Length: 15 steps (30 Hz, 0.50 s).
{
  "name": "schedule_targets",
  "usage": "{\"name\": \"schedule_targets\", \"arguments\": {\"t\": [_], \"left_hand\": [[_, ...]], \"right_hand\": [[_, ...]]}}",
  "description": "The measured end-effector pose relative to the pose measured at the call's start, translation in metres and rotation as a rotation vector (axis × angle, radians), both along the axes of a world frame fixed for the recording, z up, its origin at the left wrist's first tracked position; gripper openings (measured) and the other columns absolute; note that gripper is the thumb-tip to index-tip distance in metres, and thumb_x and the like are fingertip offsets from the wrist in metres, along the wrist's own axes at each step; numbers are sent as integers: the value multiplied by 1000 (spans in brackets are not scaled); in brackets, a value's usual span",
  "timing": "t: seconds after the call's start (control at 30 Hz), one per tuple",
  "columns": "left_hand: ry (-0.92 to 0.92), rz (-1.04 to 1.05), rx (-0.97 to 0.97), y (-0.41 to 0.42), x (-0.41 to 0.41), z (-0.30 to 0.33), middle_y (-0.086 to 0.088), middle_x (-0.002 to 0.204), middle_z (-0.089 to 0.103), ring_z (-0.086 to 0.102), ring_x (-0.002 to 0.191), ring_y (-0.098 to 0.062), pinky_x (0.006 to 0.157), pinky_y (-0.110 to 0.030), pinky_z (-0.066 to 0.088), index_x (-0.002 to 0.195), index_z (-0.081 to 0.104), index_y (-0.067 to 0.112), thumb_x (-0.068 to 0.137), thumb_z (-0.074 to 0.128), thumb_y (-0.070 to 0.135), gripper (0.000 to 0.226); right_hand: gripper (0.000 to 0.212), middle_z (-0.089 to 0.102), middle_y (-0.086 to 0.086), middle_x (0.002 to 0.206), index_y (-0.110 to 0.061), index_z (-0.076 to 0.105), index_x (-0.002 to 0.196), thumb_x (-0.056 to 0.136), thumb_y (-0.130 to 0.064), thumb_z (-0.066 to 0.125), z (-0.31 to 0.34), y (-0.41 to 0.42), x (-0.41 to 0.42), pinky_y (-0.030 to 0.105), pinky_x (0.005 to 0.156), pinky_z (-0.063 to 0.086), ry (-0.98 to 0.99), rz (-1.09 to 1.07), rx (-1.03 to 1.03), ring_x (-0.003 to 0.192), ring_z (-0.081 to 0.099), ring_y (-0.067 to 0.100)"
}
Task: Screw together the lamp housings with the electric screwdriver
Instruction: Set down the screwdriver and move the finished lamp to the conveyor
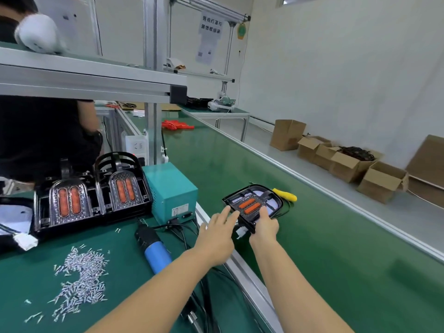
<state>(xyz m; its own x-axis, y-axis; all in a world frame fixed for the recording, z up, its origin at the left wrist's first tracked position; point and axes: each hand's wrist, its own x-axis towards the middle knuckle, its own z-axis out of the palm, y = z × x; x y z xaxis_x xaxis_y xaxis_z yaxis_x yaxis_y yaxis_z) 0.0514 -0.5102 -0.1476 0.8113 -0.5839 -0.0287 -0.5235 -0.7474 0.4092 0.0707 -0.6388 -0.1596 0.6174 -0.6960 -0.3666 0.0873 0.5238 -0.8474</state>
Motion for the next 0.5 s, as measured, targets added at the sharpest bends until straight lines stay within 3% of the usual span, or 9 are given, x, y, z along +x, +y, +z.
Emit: {"name": "schedule_targets", "arguments": {"t": [0.17, 0.23, 0.3, 0.37, 0.4, 0.5], "left_hand": [[52, -97, 132, -5, 1, -6, 3, 160, -4, 5, 146, -21, 116, -50, 7, 152, 4, 21, 97, 33, 9, 64], [82, -120, 189, -6, -1, -10, 1, 160, 1, 9, 145, -23, 115, -52, 8, 152, 8, 19, 99, 31, 13, 58], [90, -132, 234, -6, -2, -13, -2, 159, 12, 16, 143, -25, 114, -53, 13, 150, 16, 15, 101, 27, 18, 50], [83, -136, 259, -4, -4, -13, -5, 149, 30, 25, 136, -27, 111, -52, 20, 142, 29, 11, 101, 25, 19, 42], [84, -139, 276, -4, -4, -12, -6, 142, 36, 28, 132, -27, 109, -52, 22, 135, 36, 10, 101, 25, 20, 38], [85, -153, 319, -3, -5, -9, -8, 136, 40, 30, 129, -27, 108, -54, 22, 128, 41, 8, 101, 26, 20, 34]], "right_hand": [[39, 58, 18, 116, 4, 47, 131, 102, -22, 48, 3, -6, 7, 37, 71, 50, 124, -75, 52, 90, 57, 30], [45, 53, 13, 127, 0, 39, 142, 103, -22, 43, 11, -12, 6, 30, 79, 53, 168, -24, 103, 102, 58, 26], [54, 41, 10, 145, -6, 30, 148, 101, -28, 46, 6, -15, 6, 26, 98, 44, 579, 123, -513, 126, 48, 24], [51, 35, 15, 150, -3, 30, 146, 102, -24, 45, 6, -20, 8, 36, 108, 38, 418, -63, -321, 134, 40, 31], [50, 30, 17, 153, 0, 28, 147, 103, -19, 42, 7, -19, 3, 40, 111, 34, 440, -119, -271, 136, 36, 34], [53, 18, 14, 159, 1, 19, 150, 102, -13, 38, 8, -16, -3, 43, 116, 23, 688, 20, -592, 144, 23, 32]]}}
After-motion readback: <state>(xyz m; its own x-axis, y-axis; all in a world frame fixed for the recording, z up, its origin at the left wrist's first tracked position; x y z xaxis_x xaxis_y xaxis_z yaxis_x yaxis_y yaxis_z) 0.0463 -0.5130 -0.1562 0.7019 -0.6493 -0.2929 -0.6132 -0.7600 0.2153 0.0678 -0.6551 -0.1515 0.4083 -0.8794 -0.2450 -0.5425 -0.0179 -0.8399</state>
